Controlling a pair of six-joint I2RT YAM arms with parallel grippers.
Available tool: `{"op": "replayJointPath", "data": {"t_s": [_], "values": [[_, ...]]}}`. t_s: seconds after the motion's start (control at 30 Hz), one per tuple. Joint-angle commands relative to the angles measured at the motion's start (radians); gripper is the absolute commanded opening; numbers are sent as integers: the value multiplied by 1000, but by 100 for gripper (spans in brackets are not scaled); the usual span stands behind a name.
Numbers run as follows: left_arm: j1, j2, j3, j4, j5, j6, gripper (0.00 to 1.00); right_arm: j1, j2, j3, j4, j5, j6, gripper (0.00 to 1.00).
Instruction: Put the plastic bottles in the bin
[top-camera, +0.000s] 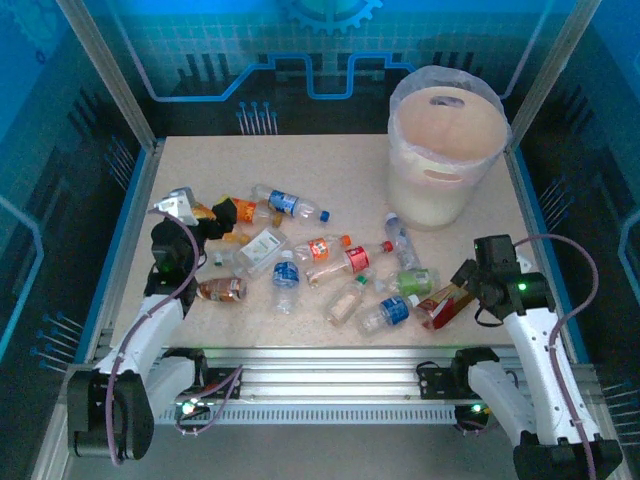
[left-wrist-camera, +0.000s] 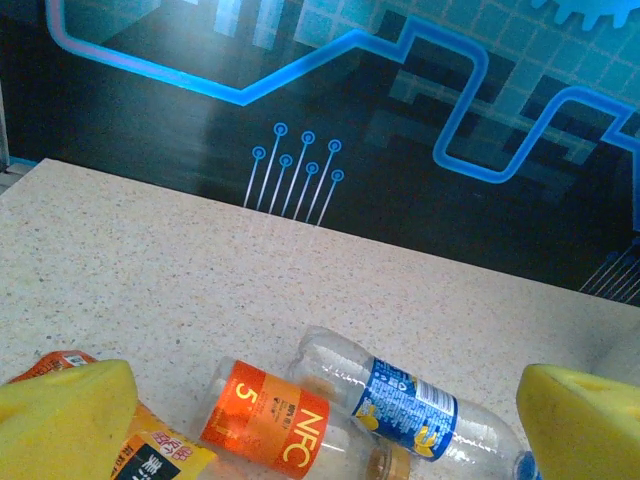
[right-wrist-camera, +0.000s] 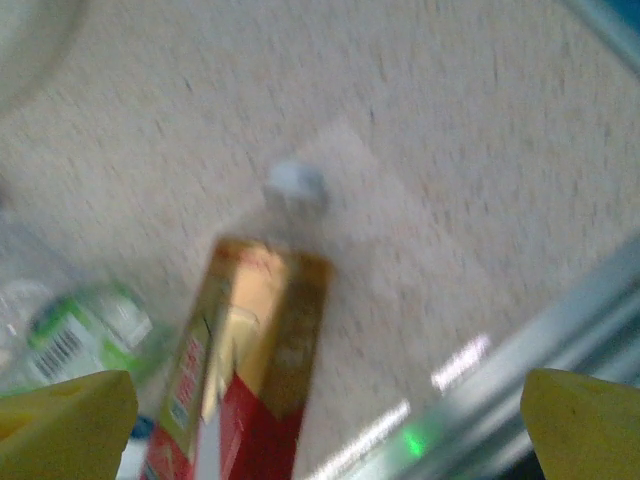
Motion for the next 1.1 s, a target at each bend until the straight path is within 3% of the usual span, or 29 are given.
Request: {"op": "replayJointPath", "data": {"t_s": [0.0,0.2,0.37,0.6,1.07], "values": [[-5,-18,30,-29,27,-44,99,12,-19,-6,-147,-141,74,100],[-5,-13,34,-36,45,-84,99,13,-39,-99,-14,-318,63,100],[-5,-13,42,-55,68,-89,99,14,-37,-180,110,-385,63,100],[-5,-12,54,-83,77,-85,99,10,-8,-243,183,-395,59,99],[-5,-10,54,-105,87,-81,99,-31,50,-315,306,-383,52,87]]}}
